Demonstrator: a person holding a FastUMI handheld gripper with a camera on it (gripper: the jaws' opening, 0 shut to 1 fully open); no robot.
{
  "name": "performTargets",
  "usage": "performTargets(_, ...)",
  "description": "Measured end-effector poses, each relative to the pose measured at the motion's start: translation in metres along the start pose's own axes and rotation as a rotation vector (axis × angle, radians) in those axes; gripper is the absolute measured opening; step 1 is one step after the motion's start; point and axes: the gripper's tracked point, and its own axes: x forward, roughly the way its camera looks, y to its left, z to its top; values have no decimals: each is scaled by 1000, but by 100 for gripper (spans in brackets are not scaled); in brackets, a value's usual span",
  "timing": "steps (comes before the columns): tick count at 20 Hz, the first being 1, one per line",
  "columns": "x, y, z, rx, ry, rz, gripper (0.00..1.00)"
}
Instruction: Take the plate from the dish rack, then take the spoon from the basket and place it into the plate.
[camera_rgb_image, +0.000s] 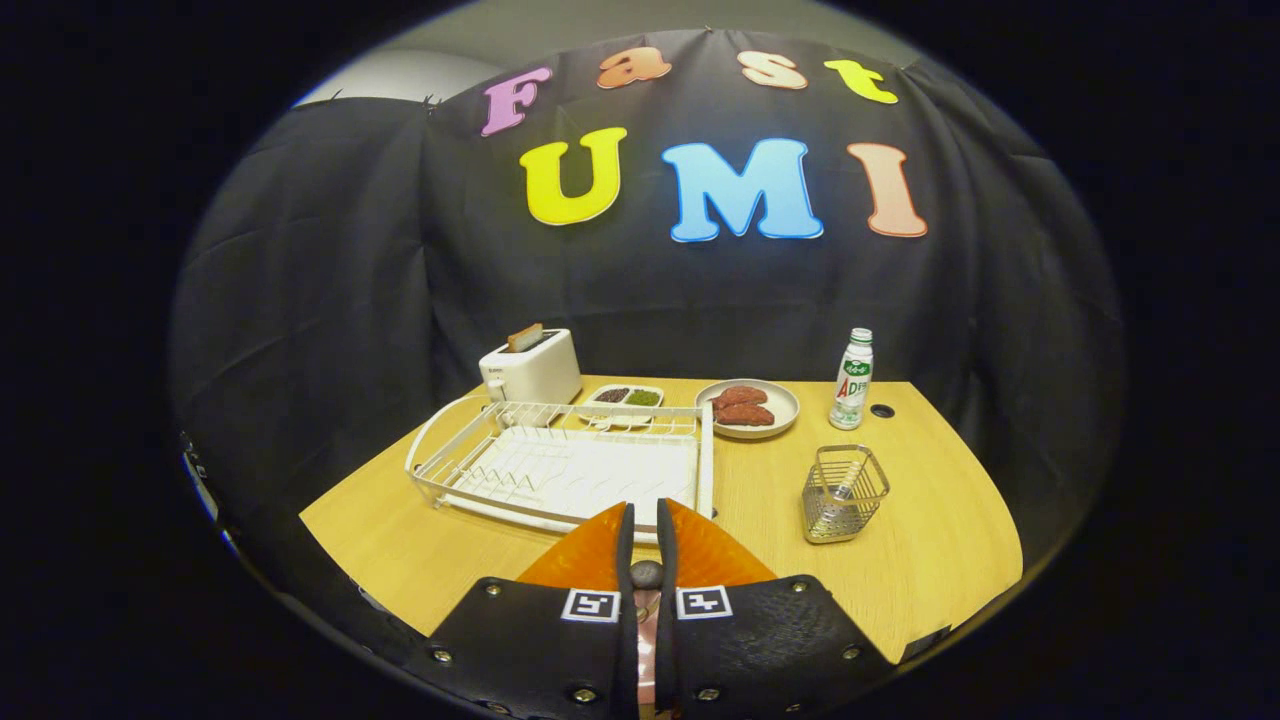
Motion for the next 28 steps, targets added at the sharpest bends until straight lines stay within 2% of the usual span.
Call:
performTargets(9,34,37,-26,-20,81,71,7)
performTargets(12,36,38,-30,-28,94,64,14)
performTargets(17,31,28,-19,-23,72,62,15)
performTargets(23,11,-9,16,-35,-15,-3,15)
performTargets(24,6,-18,23,-32,-36,-25,19)
performTargets(28,-20,-65,59,9,-135,-116,25)
